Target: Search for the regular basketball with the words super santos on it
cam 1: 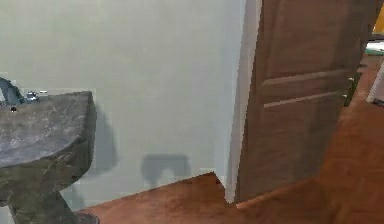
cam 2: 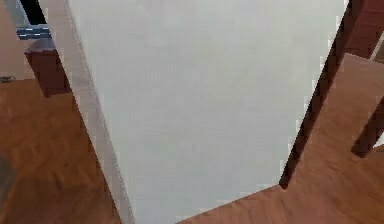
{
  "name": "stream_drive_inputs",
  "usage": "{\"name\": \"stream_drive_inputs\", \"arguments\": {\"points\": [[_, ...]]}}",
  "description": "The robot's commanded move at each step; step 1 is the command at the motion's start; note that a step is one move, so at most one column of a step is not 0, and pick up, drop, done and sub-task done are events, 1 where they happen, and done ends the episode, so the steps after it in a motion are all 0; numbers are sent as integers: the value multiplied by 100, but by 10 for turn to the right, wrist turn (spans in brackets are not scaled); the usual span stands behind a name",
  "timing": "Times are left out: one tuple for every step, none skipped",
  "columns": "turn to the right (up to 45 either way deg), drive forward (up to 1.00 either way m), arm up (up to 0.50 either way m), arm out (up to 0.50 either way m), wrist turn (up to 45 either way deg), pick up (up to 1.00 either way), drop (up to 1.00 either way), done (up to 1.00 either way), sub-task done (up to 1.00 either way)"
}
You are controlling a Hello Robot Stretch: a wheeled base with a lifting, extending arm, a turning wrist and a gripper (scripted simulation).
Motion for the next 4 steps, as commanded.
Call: {"name": "stream_drive_inputs", "arguments": {"points": [[0,20,0,0,0,0,0,0,0],[450,0,0,0,0,0,0,0,0],[0,80,0,0,0,0,0,0,0],[210,0,0,0,0,0,0,0,0]]}}
